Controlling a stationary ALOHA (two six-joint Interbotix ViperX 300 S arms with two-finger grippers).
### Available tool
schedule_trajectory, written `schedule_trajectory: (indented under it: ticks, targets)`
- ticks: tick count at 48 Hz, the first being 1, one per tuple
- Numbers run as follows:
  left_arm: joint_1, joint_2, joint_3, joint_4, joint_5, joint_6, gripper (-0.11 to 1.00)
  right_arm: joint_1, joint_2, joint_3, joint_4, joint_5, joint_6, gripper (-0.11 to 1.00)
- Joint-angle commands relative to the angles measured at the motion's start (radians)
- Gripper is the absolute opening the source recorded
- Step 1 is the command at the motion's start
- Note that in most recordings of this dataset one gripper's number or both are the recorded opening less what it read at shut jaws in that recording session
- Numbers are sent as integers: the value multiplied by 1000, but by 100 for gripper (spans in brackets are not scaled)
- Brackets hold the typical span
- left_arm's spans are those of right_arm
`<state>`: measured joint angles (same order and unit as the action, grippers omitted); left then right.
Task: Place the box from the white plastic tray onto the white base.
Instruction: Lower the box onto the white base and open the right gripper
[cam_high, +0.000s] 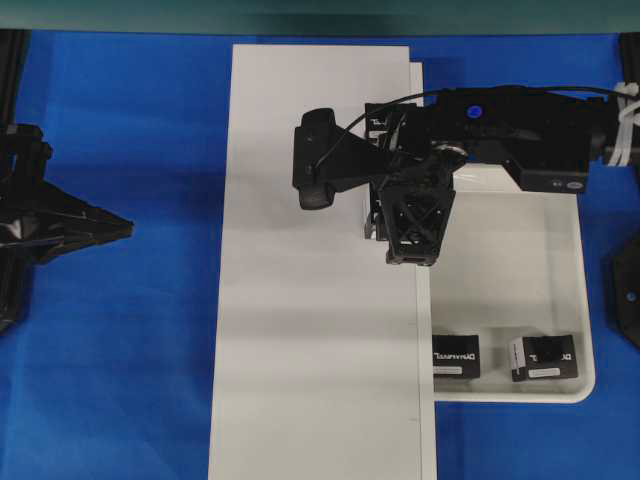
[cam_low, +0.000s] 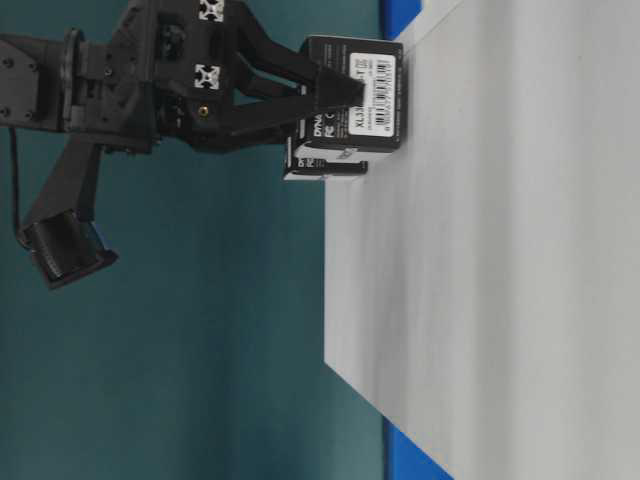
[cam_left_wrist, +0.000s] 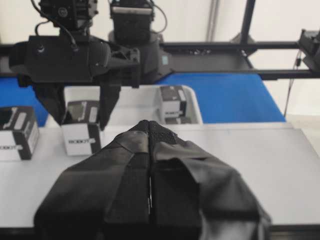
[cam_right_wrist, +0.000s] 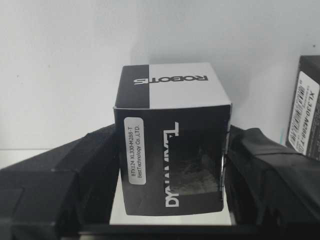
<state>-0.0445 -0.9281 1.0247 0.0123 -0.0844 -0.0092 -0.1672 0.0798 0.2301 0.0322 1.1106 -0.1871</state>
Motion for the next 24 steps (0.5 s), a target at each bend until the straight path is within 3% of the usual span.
schedule_trajectory:
  ticks: [1,24]
  targets:
    - [-2,6,-28,3,-6,-2,-7,9,12,3,-2,-11,-2,61]
    - [-3,6,-28,3,-9,0,-7,8,20,8,-2,-26,0,61]
